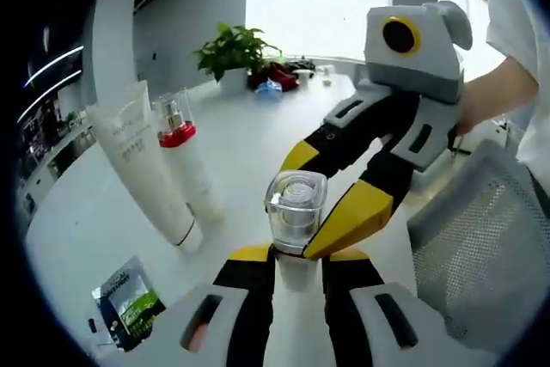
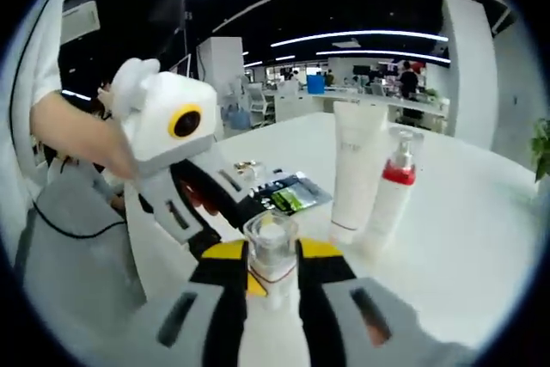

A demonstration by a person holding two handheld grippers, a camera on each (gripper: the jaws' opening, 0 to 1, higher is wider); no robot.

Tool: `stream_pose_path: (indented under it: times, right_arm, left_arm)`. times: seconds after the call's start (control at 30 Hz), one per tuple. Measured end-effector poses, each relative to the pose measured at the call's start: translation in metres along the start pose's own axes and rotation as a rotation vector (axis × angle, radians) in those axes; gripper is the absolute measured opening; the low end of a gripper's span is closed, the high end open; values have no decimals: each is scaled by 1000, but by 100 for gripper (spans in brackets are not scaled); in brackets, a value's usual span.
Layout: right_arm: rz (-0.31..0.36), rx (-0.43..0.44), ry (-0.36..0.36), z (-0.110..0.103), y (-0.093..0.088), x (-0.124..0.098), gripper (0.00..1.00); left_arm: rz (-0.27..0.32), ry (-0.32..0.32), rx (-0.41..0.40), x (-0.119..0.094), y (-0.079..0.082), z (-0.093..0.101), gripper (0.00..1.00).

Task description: Arrange the skincare products in the storage area until every visible bottle or jar stands upright without overlapping.

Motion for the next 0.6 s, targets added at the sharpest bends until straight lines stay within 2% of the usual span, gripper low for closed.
stream_pose_path:
  times: [0.13,0.3,0.6]
  right_arm:
    - [-13,-8,-15,5,-5,4,21]
    - [-2,-11,-41,16,-1,9,21]
    - [2,-30,-64,38,3,19,21]
  left_arm:
    - [-2,1,12,6,-2,-6,18]
    - [28,11,19,10,4,-17,18]
    - [29,16,43,20,14,-38,18]
Point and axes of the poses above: the point that each gripper's makers call its tool centre point, and the gripper's own axes: x roughly forward along the fingers, z roughly to its right, y roughly out of its top, the point moved 2 cm from there along -x, roughly backward along the fingers, and after that the axes turned 13 degrees about -y, right-handed, at the moved point
